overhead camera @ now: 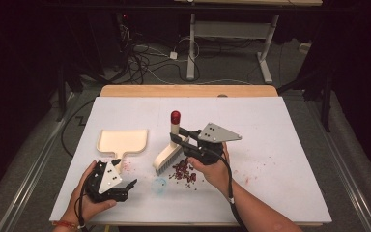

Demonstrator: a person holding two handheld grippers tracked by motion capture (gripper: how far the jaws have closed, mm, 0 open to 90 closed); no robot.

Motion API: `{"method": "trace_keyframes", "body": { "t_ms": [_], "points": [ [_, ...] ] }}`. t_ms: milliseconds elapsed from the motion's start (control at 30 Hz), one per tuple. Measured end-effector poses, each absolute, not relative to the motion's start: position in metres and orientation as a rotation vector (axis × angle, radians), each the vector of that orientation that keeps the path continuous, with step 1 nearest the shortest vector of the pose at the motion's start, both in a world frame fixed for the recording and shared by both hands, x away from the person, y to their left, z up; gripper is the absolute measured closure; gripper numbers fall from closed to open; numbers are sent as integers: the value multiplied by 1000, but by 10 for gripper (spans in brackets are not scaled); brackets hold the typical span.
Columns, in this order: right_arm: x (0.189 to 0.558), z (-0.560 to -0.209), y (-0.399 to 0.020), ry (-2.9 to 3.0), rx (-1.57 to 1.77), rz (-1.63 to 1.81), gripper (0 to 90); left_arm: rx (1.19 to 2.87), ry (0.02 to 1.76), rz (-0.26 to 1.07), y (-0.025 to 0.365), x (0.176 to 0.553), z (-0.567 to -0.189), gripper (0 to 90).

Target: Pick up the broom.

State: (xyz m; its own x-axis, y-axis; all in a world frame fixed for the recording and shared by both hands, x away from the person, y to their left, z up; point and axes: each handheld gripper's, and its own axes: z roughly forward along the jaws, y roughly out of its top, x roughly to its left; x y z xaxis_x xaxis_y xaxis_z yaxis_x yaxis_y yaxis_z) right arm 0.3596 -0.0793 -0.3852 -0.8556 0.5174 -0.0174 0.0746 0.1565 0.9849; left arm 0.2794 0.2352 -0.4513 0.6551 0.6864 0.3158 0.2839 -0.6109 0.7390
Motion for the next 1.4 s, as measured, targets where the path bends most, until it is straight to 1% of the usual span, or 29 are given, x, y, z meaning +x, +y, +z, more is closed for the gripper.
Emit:
{"method": "trace_keyframes", "body": {
  "t_ms": [33, 67, 100, 167, 267, 367, 533, 900, 1133, 1267, 1333, 1367, 1400],
  "points": [
    [361, -388, -73, 2137, 478, 1770, 701, 2185, 763, 786, 238, 279, -450, 175],
    [361, -388, -73, 2137, 478, 1770, 701, 2169, 773, 785, 241, 279, -449, 175],
    [361, -389, -66, 2174, 383, 1790, 701, 2157, 783, 784, 243, 279, -448, 175],
    [361, -390, -63, 2203, 352, 1784, 701, 2147, 784, 788, 246, 280, -447, 174],
    [367, -396, -54, 2293, 270, 1822, 701, 2159, 786, 778, 244, 279, -448, 175],
    [373, -400, -56, 2330, 233, 1870, 701, 2186, 770, 789, 240, 278, -450, 175],
    [384, -397, -70, 2356, 227, 1858, 701, 2194, 765, 778, 237, 278, -450, 175],
    [380, -385, -107, 2361, 181, 1790, 701, 2204, 756, 762, 235, 279, -451, 175],
    [380, -380, -117, 2327, 195, 1802, 701, 2211, 747, 757, 233, 280, -451, 175],
    [381, -371, -129, 2287, 213, 1823, 700, 2216, 742, 755, 232, 280, -452, 175],
    [379, -363, -145, 2259, 238, 1820, 700, 2218, 744, 753, 232, 280, -452, 175],
    [379, -363, -145, 2259, 238, 1820, 700, 2215, 746, 752, 232, 280, -453, 175],
    [376, -357, -159, 2241, 255, 1822, 700, 2216, 745, 752, 232, 280, -453, 175]
  ]
}}
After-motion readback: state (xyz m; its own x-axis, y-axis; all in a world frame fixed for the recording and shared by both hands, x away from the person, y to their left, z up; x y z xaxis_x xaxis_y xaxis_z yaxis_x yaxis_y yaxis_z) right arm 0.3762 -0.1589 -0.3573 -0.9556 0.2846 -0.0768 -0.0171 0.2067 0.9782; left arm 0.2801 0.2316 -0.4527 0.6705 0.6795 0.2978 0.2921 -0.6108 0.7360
